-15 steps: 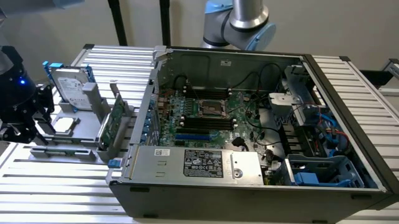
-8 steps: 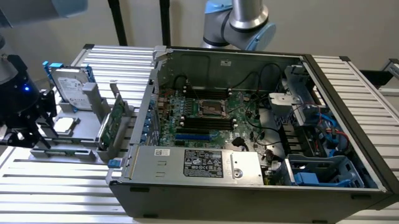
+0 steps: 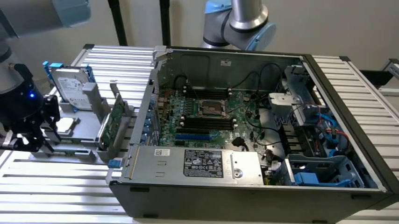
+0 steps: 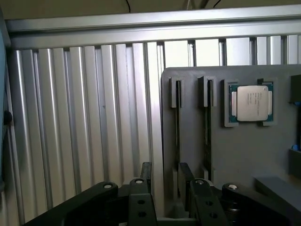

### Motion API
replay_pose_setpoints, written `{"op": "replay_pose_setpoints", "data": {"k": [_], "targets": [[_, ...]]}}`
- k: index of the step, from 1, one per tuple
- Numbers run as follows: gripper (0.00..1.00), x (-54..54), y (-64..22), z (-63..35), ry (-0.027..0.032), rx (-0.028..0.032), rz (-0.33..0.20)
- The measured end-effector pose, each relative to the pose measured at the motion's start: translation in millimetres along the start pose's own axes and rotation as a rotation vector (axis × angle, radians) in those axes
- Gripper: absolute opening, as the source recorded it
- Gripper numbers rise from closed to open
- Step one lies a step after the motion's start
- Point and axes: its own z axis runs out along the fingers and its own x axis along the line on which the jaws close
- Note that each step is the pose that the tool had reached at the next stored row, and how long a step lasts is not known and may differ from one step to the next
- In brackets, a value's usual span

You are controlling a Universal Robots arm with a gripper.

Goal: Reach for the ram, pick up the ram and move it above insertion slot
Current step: 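Pick up the ram and move it above insertion slot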

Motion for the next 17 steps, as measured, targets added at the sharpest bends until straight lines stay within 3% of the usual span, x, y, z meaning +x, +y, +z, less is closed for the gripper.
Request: {"op": "replay_pose_setpoints", "data": {"k": [6, 17], "targets": [[0.36, -5.6, 0.3, 10.9, -0.0003, 0.0070, -0.002], [0.36, -11.4, 4.8, 31.1, -0.0014, 0.0256, -0.013]]}}
